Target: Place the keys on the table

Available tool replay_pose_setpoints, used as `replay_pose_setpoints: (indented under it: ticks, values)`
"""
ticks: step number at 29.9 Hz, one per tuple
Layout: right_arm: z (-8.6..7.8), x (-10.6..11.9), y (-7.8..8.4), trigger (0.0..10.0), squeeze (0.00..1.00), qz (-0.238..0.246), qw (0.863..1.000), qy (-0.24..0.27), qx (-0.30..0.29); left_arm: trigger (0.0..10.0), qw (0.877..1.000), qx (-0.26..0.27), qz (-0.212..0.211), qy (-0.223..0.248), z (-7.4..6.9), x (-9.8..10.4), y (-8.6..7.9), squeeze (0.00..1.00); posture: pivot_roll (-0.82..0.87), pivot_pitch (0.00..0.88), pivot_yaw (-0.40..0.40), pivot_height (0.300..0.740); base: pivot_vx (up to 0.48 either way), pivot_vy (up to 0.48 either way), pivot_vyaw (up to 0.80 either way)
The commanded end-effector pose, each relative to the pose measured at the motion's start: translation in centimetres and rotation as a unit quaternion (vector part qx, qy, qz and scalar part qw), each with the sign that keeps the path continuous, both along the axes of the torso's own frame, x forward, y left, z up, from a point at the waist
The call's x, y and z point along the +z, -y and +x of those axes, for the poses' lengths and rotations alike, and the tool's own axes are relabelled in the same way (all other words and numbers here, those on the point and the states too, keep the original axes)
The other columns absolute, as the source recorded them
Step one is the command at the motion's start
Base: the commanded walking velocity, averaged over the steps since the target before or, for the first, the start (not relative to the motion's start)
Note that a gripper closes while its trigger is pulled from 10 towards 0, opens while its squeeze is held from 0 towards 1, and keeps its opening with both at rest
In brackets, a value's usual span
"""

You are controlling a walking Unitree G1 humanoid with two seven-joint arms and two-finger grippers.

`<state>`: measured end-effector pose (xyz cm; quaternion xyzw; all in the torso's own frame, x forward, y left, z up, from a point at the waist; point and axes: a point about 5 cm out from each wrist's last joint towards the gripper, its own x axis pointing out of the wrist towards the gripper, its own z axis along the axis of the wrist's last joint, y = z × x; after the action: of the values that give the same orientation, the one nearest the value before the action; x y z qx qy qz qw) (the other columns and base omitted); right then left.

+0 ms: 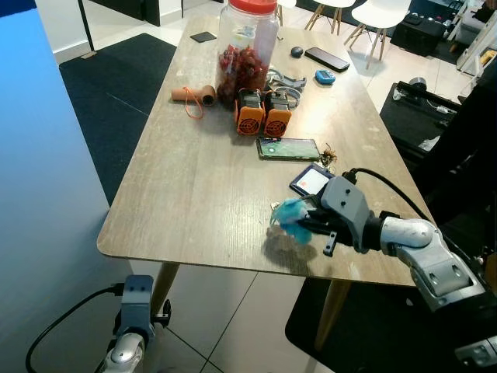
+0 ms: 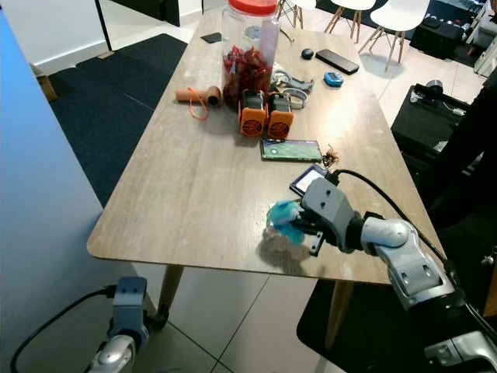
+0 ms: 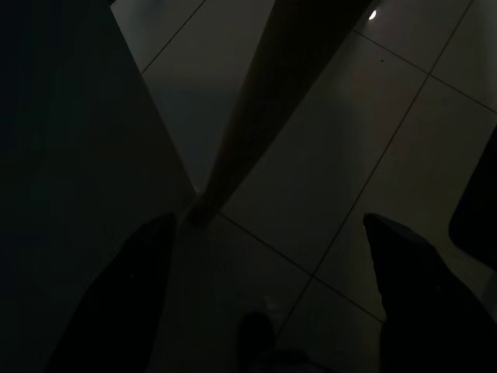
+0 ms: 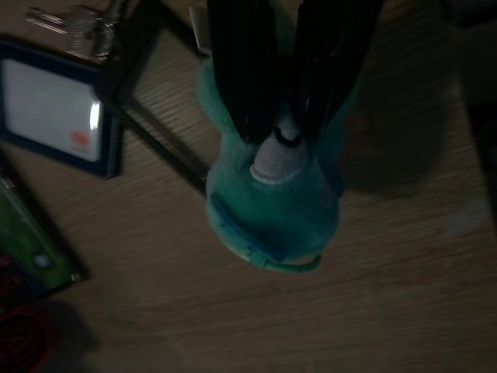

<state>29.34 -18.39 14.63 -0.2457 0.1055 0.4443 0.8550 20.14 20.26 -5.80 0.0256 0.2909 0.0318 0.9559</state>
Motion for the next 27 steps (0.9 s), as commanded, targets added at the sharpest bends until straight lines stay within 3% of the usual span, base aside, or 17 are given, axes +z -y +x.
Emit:
replay_pose_setpoints:
  ticks: [1, 3, 4, 5, 6, 8, 19, 21, 24, 25, 26, 27]
  values:
    - [-0.2, 0.3, 0.4, 10.0, 0.40, -0.003, 1.000, -0.004, -0.003, 10.0, 1.000, -0.009, 0.002, -0.010, -0.3, -0.3, 0.2, 0.00, 0.08, 0.047, -0.112, 0.740, 0.000, 0.000, 0.00]
    - [-0.4, 0.5, 0.7, 10.0, 0.74, -0.009, 1.000, -0.012, -0.002, 10.0, 1.000, -0.009, 0.001, -0.009, -0.3, -0.3, 0.3, 0.00, 0.07, 0.045, -0.114, 0.740, 0.000, 0.000, 0.00]
    - [-0.4, 0.5, 0.7, 10.0, 0.74, -0.009, 1.000, -0.012, -0.002, 10.0, 1.000, -0.009, 0.001, -0.009, -0.3, -0.3, 0.3, 0.00, 0.07, 0.045, -0.114, 0.740, 0.000, 0.000, 0.00]
    - [-0.5, 0.6, 0.9, 10.0, 0.84, -0.014, 1.000, -0.014, -0.004, 10.0, 1.000, -0.009, 0.000, -0.009, -0.2, -0.3, 0.3, 0.00, 0.07, 0.045, -0.114, 0.740, 0.000, 0.000, 0.00]
    - [-0.5, 0.6, 0.9, 10.0, 0.84, -0.014, 1.000, -0.014, -0.004, 10.0, 1.000, -0.009, 0.000, -0.009, -0.2, -0.3, 0.3, 0.00, 0.07, 0.045, -0.114, 0.740, 0.000, 0.000, 0.00]
    - [-0.5, 0.7, 1.3, 10.0, 1.00, -0.025, 0.999, -0.013, -0.017, 10.0, 1.000, -0.010, 0.000, -0.009, -0.2, -0.3, 0.4, 0.00, 0.07, 0.046, -0.110, 0.740, 0.000, 0.000, 0.00]
    - [-0.4, 2.3, 2.5, 10.0, 1.00, -0.041, 0.997, 0.006, -0.063, 10.0, 1.000, -0.016, -0.001, -0.011, -0.2, -0.3, 0.4, 0.00, 0.06, 0.044, -0.099, 0.740, 0.000, 0.000, 0.00]
    - [0.9, 3.6, 3.8, 10.0, 1.00, -0.047, 0.987, 0.075, -0.134, 10.0, 1.000, -0.017, -0.001, -0.011, -0.1, -0.2, 0.4, 0.00, 0.06, 0.039, -0.100, 0.740, 0.000, 0.000, 0.00]
    - [1.4, 4.1, 4.5, 10.0, 1.00, -0.026, 0.981, 0.092, -0.168, 10.0, 1.000, -0.018, -0.001, -0.011, -0.1, -0.2, 0.5, 0.00, 0.06, 0.039, -0.100, 0.740, 0.000, 0.000, 0.00]
    - [2.0, 4.7, 5.6, 10.0, 0.00, -0.002, 0.969, 0.120, -0.216, 10.0, 1.000, -0.018, -0.001, -0.011, -0.1, -0.3, 0.5, 0.00, 0.06, 0.036, -0.101, 0.740, 0.000, 0.000, 0.00]
    - [2.0, 4.7, 5.6, 10.0, 0.00, -0.002, 0.969, 0.120, -0.216, 10.0, 1.000, -0.018, -0.001, -0.011, -0.1, -0.3, 0.5, 0.00, 0.06, 0.036, -0.101, 0.740, 0.000, 0.000, 0.00]
    - [2.5, 5.5, 7.3, 10.0, 0.00, 0.046, 0.943, 0.159, -0.288, 10.0, 1.000, -0.018, -0.001, -0.011, -0.1, -0.3, 0.5, 0.00, 0.06, 0.035, -0.100, 0.740, 0.000, 0.000, 0.00]
